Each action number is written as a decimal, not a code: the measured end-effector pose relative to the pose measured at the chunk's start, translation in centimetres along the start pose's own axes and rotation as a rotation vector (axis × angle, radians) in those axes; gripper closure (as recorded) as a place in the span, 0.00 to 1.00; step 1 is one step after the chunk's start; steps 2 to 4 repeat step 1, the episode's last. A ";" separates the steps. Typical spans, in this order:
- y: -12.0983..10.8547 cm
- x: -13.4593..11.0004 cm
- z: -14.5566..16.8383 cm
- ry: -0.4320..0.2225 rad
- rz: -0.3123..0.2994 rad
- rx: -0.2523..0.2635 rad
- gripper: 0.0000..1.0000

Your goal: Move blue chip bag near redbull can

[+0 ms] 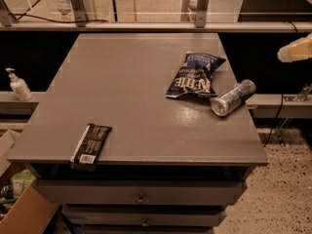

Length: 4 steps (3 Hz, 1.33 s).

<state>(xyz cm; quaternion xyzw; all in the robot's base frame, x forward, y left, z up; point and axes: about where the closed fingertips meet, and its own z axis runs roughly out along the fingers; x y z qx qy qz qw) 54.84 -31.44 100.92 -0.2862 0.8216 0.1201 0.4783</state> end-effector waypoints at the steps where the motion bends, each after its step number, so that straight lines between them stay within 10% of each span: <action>1: 0.0 0.0 0.1 0.000 -0.001 -0.001 0.00; 4: 0.0 0.0 0.1 0.000 -0.001 -0.001 0.00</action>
Offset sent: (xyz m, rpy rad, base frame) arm 0.0000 0.0000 0.0000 0.0000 0.0000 0.0000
